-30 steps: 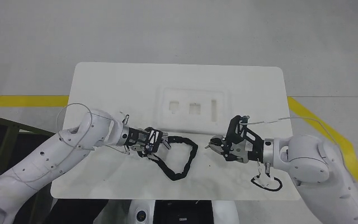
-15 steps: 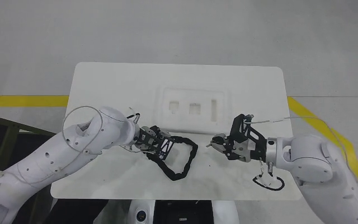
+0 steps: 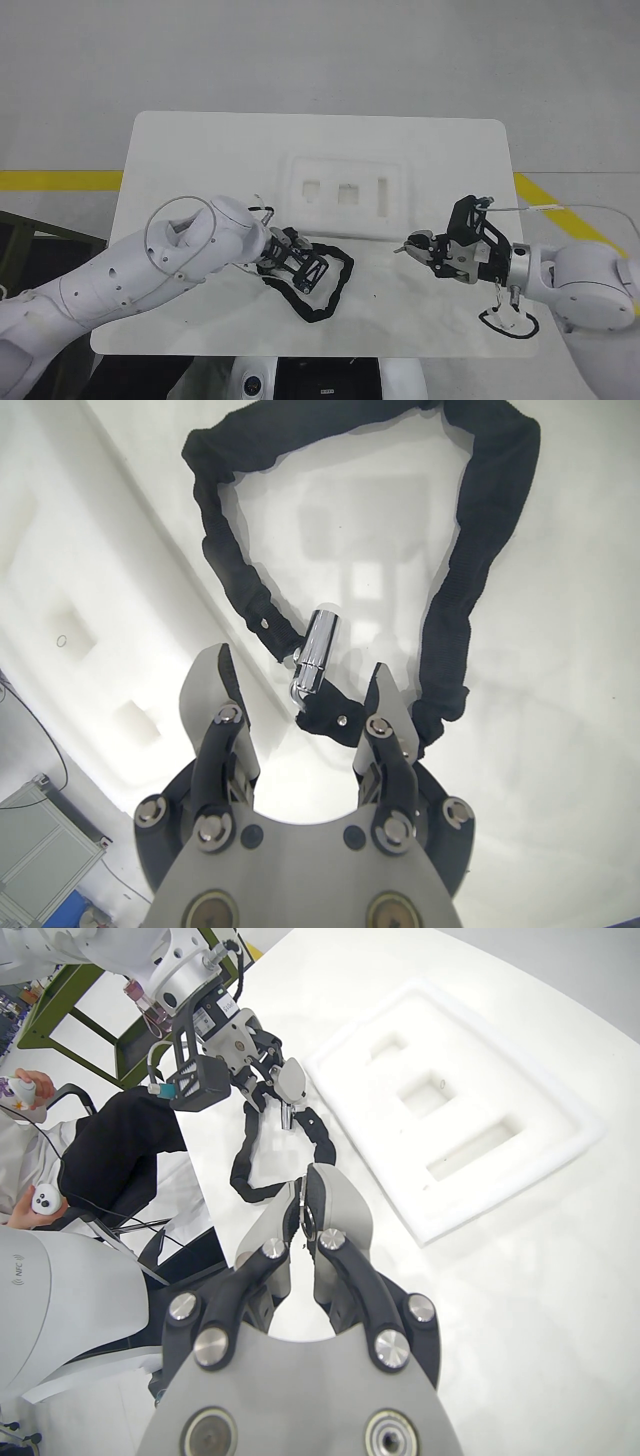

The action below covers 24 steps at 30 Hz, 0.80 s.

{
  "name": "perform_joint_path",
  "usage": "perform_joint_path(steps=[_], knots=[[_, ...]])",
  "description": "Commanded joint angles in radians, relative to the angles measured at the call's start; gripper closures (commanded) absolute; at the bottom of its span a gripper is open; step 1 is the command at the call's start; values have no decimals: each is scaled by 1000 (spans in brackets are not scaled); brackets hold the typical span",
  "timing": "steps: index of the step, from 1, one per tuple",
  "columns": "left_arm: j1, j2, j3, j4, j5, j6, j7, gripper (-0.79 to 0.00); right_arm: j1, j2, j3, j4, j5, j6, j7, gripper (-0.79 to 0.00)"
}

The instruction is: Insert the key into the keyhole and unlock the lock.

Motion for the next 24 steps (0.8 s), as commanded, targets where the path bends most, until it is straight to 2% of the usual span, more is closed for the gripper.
perform_joint_path(steps=[1,5,14,20,24], knots=[[-11,-10,18,7,-3,0,-15,-517,-7,1,1,-4,3,-3,-3,0],[-30,-29,50,24,-12,0,-46,-502,-10,2,0,-7,2,-7,-8,0],[-58,-59,93,53,-39,0,-114,-385,-10,6,-7,-2,4,-12,-15,0],[-62,-73,103,72,-60,0,-151,-369,-9,7,-16,0,4,-12,-21,0],[-64,-81,102,87,-77,0,-165,-271,-8,8,-21,0,1,-11,-25,0]])
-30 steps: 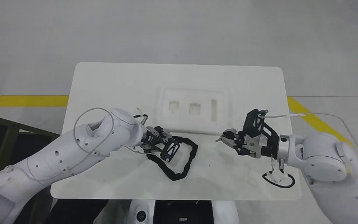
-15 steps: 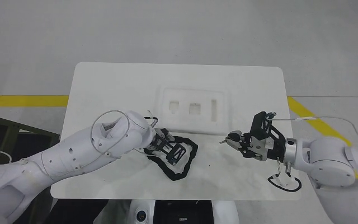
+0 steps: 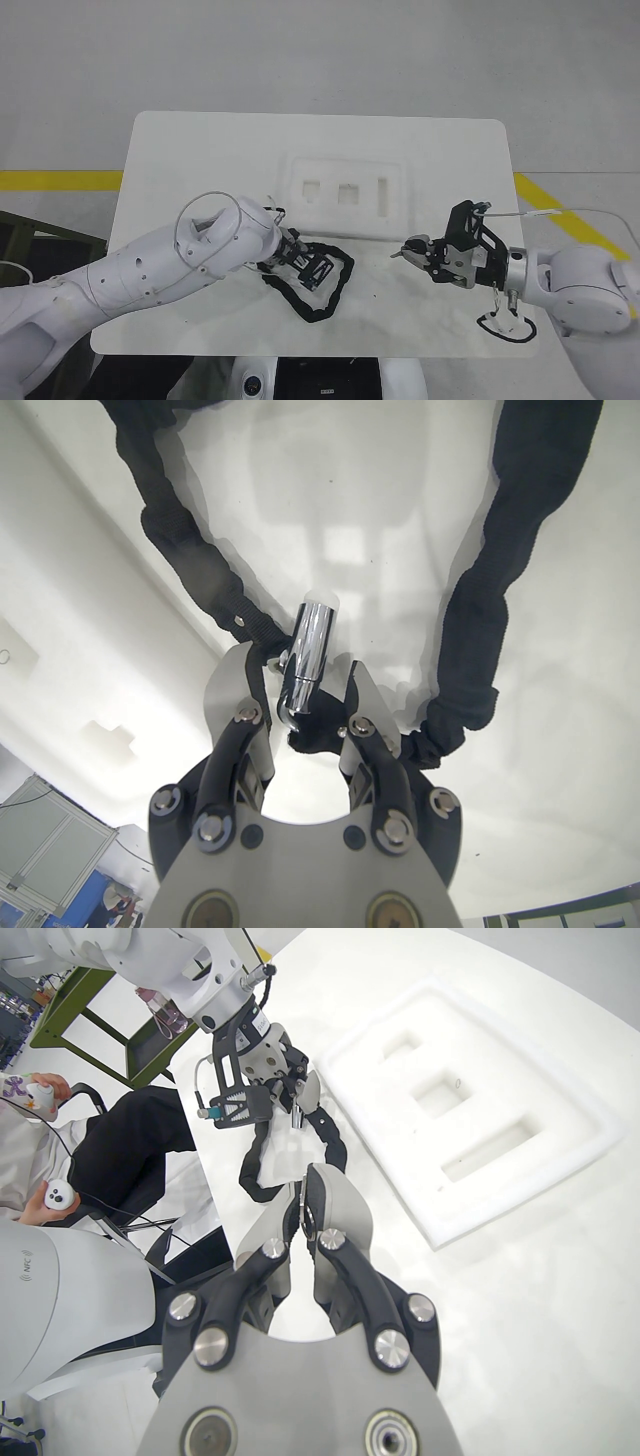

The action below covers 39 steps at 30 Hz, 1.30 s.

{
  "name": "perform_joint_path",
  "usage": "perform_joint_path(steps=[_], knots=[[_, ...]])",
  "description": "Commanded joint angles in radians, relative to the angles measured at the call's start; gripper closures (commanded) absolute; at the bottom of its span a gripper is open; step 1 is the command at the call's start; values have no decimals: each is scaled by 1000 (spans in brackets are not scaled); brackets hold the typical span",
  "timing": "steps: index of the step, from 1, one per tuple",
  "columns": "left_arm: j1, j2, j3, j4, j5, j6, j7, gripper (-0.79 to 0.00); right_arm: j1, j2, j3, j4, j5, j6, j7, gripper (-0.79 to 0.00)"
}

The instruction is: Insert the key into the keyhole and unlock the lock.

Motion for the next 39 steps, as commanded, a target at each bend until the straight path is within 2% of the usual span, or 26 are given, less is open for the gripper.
perform_joint_path(steps=[1,3,11,18,25,31,39], knots=[[0,-4,-3,8,-10,0,-4,-188,0,1,-2,0,-2,-1,-2,0],[2,-7,-9,14,-25,0,-2,-6,1,1,-4,1,0,-1,-2,0],[24,-7,-59,43,-85,17,19,0,2,4,-7,1,-1,0,-5,0],[77,26,-143,60,-179,63,122,0,2,6,-9,0,-4,-1,-10,0],[176,85,-253,69,-203,103,349,0,4,8,-13,-3,-2,-2,-13,0],[291,133,-345,98,-148,156,656,0,8,9,-21,-4,-1,5,-19,0],[415,160,-409,153,-14,280,1071,0,23,9,-45,-23,5,23,-26,0]])
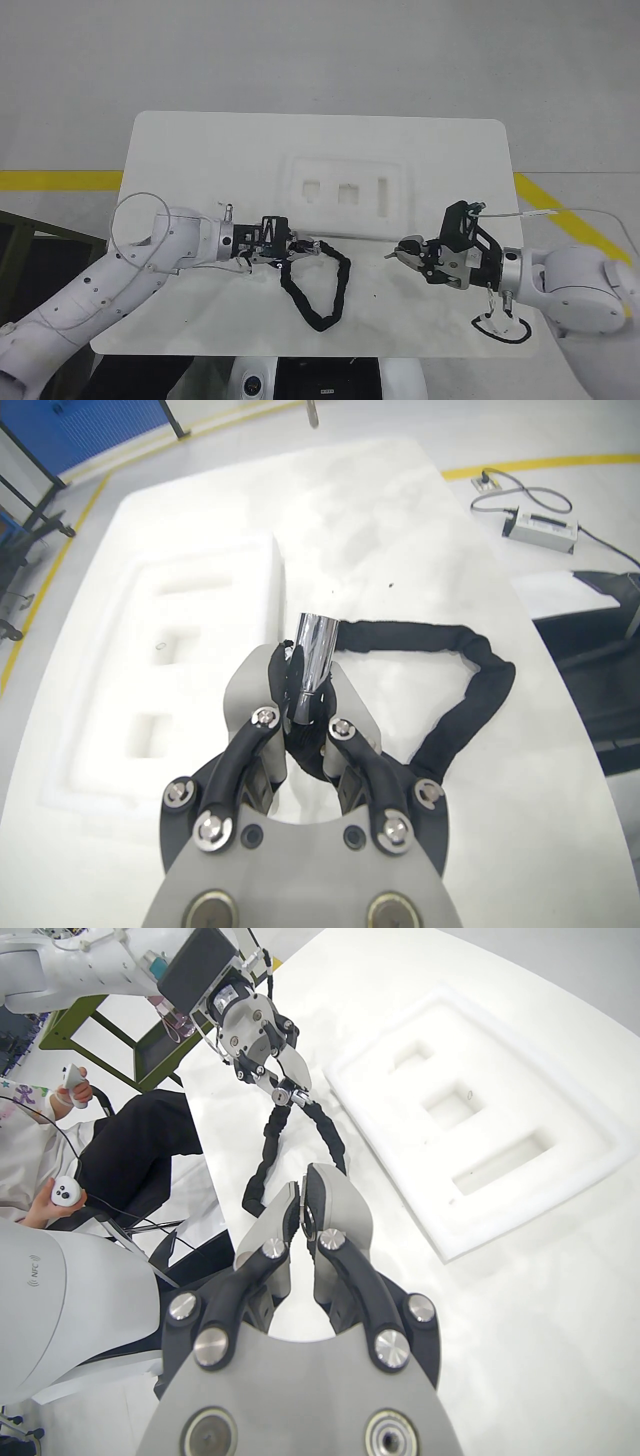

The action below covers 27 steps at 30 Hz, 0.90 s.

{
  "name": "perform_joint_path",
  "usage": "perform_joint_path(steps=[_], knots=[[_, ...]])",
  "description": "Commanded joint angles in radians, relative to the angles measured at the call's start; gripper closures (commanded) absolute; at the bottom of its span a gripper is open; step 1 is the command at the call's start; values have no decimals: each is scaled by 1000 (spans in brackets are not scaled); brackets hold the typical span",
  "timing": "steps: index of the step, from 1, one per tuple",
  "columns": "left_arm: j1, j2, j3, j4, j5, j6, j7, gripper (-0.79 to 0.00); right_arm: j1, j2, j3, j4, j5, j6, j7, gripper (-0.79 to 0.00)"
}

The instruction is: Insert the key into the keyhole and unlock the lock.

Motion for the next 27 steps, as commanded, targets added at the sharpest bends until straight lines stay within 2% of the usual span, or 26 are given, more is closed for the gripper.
perform_joint_path(steps=[1,5,12,16,22,27], knots=[[25,1,-8,21,28,35,108,0,4,-1,-9,-6,2,6,-3,0],[58,-3,-16,53,68,88,231,0,14,-3,-29,-22,22,38,-20,0],[91,-27,-11,115,80,146,408,0,33,-10,-61,-100,24,141,-54,0],[96,-46,-6,146,75,165,452,0,45,-15,-101,-158,-26,218,-68,0],[100,-72,-6,158,61,187,461,0,76,-29,-193,-196,-103,320,-113,0],[95,-90,-3,175,55,142,473,0,130,-43,-269,-184,-164,315,-153,0]])
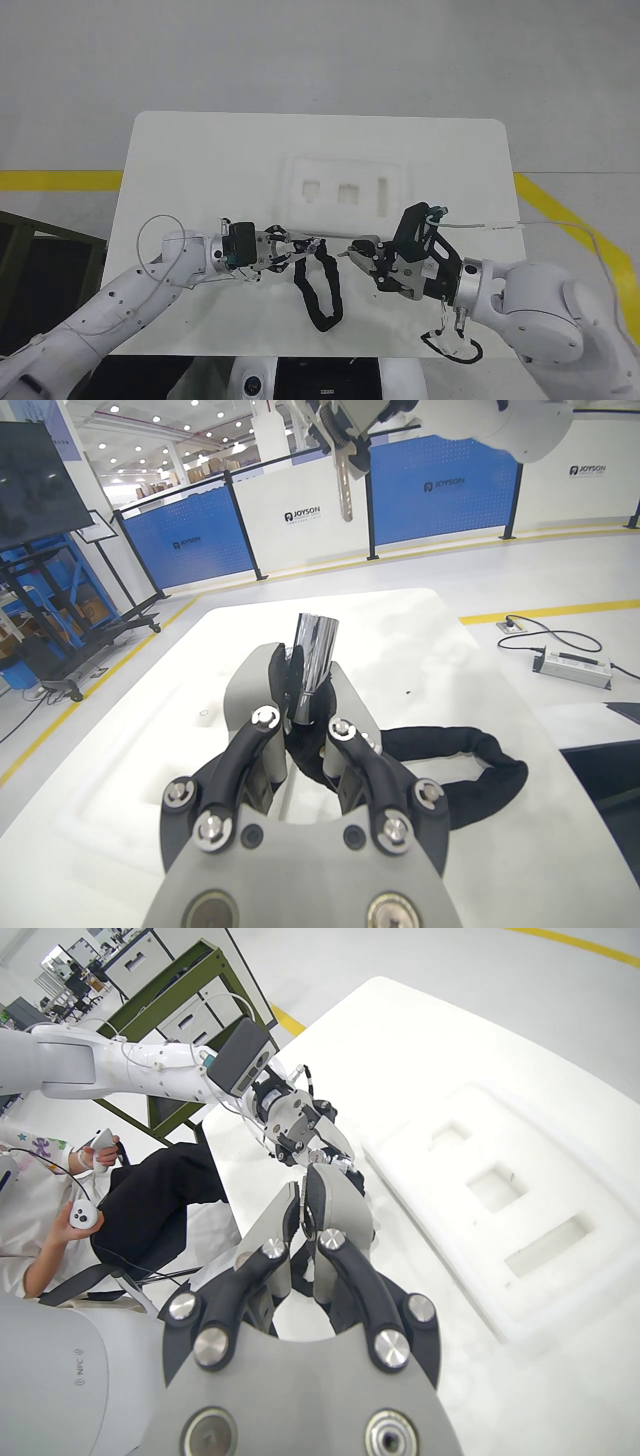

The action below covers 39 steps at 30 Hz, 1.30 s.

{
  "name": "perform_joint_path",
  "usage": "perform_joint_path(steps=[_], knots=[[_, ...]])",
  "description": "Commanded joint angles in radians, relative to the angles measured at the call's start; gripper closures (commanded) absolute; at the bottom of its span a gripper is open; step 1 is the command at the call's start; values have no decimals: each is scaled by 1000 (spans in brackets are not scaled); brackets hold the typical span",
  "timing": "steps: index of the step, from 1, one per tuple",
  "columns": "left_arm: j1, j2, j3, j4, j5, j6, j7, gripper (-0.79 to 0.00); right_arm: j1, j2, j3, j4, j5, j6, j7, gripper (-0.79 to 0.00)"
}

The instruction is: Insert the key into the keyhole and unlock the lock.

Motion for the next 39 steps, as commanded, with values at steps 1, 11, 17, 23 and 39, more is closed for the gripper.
perform_joint_path(steps=[1,11,17,23,39], knots=[[-2,-7,-1,8,-6,-10,-7,0,22,-5,-26,14,-9,3,-10,0],[5,-23,-7,22,-37,-17,5,0,113,-35,-140,58,-57,41,-66,0],[5,-23,-7,22,-37,-17,5,0,150,-53,-194,75,-79,96,-70,0],[5,-23,-7,22,-37,-17,5,0,164,-67,-232,85,-96,140,-76,0],[5,-23,-7,22,-37,-17,5,0,129,-79,-211,92,-84,165,-75,0]])
